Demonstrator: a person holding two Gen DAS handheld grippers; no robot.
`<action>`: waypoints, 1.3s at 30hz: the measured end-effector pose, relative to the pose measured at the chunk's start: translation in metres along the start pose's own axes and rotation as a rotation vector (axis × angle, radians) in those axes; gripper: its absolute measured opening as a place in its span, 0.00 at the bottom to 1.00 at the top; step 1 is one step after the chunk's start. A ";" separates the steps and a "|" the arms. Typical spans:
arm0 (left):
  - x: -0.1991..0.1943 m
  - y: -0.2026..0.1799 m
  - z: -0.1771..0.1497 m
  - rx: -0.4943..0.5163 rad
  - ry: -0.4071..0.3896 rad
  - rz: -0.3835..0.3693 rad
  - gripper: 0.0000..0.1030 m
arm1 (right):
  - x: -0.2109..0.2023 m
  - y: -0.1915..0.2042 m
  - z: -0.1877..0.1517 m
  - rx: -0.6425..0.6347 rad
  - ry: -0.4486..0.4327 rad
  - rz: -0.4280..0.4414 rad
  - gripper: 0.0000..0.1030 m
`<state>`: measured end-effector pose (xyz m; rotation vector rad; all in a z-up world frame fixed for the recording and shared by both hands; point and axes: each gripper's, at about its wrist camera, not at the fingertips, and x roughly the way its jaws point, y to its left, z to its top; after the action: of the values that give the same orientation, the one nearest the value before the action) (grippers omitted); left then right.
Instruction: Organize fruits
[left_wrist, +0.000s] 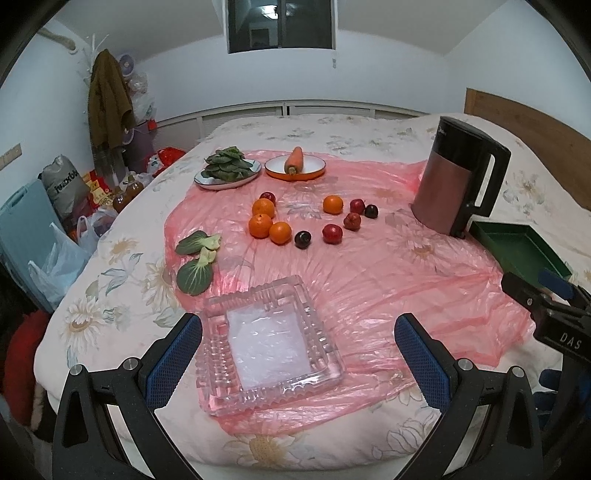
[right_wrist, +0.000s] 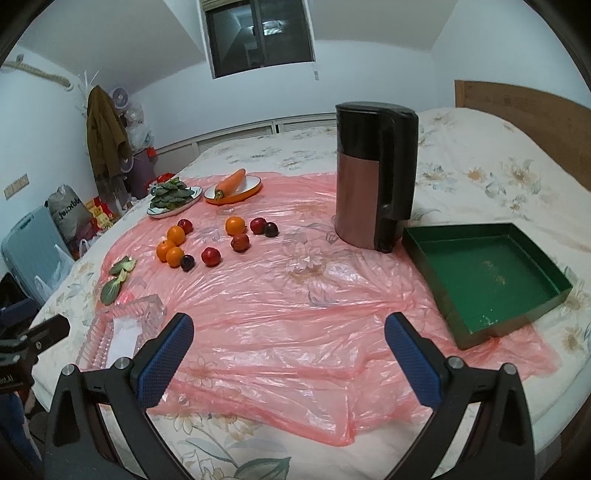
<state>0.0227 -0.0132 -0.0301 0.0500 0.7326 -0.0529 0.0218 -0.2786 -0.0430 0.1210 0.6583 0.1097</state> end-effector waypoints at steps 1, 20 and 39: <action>0.001 -0.001 0.001 0.007 0.005 -0.001 0.99 | 0.001 -0.001 0.000 0.006 0.002 0.003 1.00; 0.055 0.041 0.048 -0.050 0.098 0.020 0.99 | 0.055 0.031 0.048 -0.096 0.028 0.105 1.00; 0.214 0.075 0.099 -0.421 0.381 -0.103 0.73 | 0.218 0.096 0.072 -0.399 0.245 0.453 0.88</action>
<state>0.2522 0.0484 -0.0976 -0.3893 1.1137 0.0139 0.2307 -0.1592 -0.1038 -0.1332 0.8326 0.6965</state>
